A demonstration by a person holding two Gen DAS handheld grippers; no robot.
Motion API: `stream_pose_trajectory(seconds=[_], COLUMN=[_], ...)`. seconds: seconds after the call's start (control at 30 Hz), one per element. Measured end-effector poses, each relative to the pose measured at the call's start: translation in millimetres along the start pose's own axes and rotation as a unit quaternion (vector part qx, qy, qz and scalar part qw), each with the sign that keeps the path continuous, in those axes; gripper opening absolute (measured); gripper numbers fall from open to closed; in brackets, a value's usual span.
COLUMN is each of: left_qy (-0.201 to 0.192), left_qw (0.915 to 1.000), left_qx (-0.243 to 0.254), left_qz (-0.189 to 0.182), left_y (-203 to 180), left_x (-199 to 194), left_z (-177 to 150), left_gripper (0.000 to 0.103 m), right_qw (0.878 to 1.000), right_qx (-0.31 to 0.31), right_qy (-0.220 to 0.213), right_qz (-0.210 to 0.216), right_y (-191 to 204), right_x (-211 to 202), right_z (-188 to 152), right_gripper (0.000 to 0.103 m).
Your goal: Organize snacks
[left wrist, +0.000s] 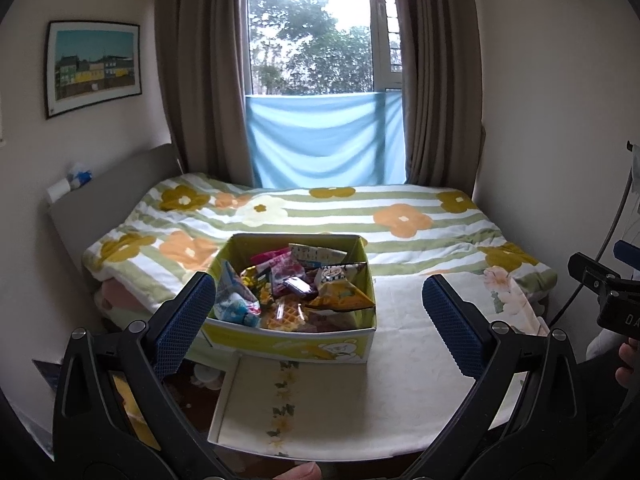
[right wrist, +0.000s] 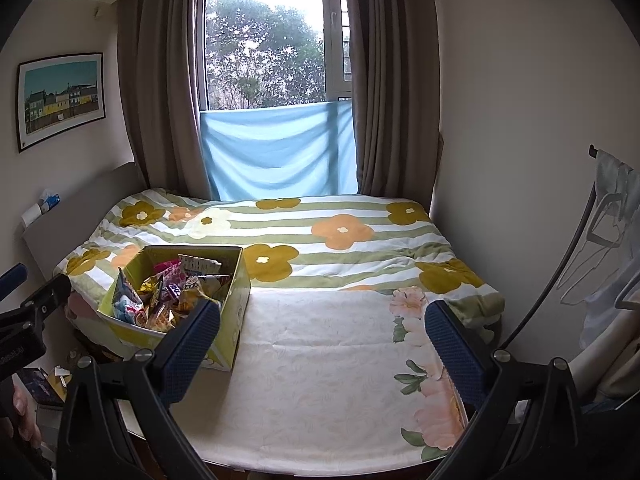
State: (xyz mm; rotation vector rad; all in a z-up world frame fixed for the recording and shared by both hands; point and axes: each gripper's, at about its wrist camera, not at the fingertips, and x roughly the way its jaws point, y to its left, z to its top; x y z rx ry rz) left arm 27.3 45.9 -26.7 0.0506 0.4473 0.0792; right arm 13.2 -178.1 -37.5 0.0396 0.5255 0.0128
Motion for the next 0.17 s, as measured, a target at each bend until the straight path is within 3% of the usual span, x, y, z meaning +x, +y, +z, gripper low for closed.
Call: stream_pose_trajectory(seconds=[0.17], left_qy=[-0.007], left_qw=[0.9999], left_qx=[0.007], left_qz=[0.007], left_y=[-5.1], left_x=[-2.4], left_z=[-4.2], left_gripper=[0.103], right_qw=[1.000], right_qx=[0.000], right_qy=[0.008], right_qz=[0.004], right_y=[1.3], right_x=[4.1], right_z=[-1.1], right_gripper=[0.102])
